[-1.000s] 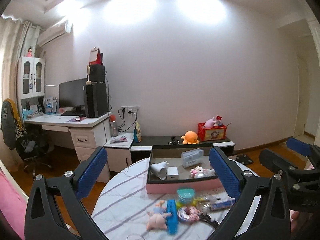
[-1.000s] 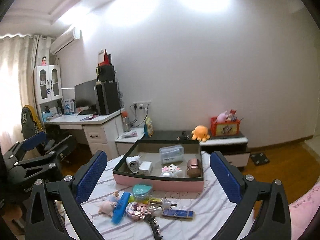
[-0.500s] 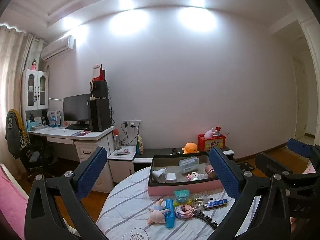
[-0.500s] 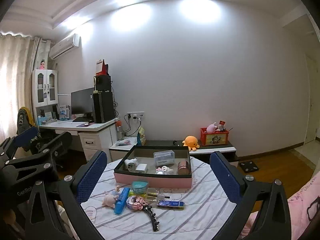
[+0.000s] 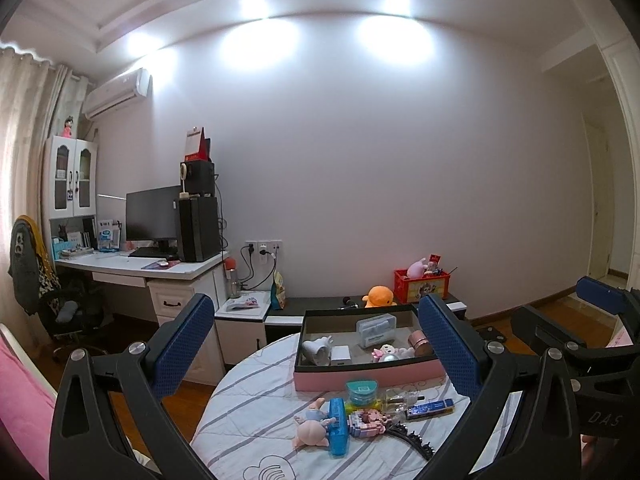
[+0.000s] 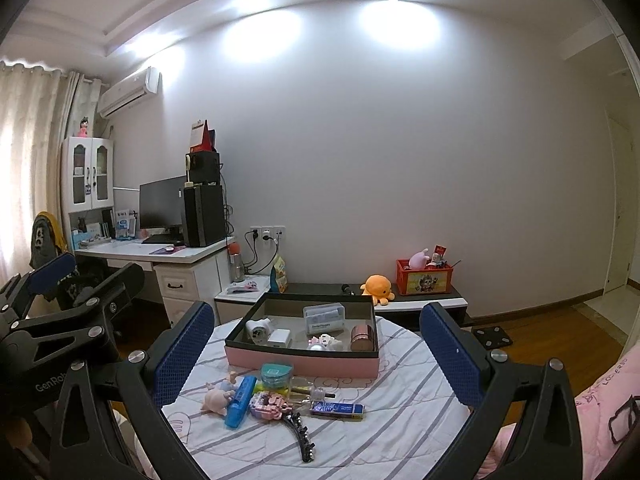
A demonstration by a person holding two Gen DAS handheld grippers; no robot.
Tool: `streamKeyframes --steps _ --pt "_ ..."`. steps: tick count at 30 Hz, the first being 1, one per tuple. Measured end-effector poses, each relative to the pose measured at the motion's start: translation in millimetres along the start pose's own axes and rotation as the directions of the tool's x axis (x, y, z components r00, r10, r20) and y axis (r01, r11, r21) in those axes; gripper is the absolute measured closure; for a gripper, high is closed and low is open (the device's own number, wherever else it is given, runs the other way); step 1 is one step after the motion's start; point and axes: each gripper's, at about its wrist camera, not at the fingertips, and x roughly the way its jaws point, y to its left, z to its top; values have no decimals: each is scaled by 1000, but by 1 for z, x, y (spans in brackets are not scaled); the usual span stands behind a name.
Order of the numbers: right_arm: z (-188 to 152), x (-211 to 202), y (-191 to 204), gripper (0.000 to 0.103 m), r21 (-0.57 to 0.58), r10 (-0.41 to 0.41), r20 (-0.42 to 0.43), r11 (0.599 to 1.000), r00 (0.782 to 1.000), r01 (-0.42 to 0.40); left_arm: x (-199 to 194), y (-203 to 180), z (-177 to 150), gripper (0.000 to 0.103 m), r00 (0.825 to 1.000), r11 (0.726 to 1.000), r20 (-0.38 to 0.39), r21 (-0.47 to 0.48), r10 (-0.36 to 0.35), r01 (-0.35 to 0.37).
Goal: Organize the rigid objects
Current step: 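Lift both tools out of the pink box back above the bed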
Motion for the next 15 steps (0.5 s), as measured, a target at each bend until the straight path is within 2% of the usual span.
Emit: streamKeyframes --steps 6,10,15 --pt "-4 10 0 0 -5 -4 -28 1000 1000 4 16 3 -7 0 998 1000 -49 -15 -25 25" --pt "-9 20 -1 0 0 -1 -60 1000 998 1 34 8 -18 0 991 998 -120 -38 -61 57" --pt "-26 42 -6 0 3 -12 -128 1000 992 12 60 19 -45 0 976 1000 -219 -19 -22 18"
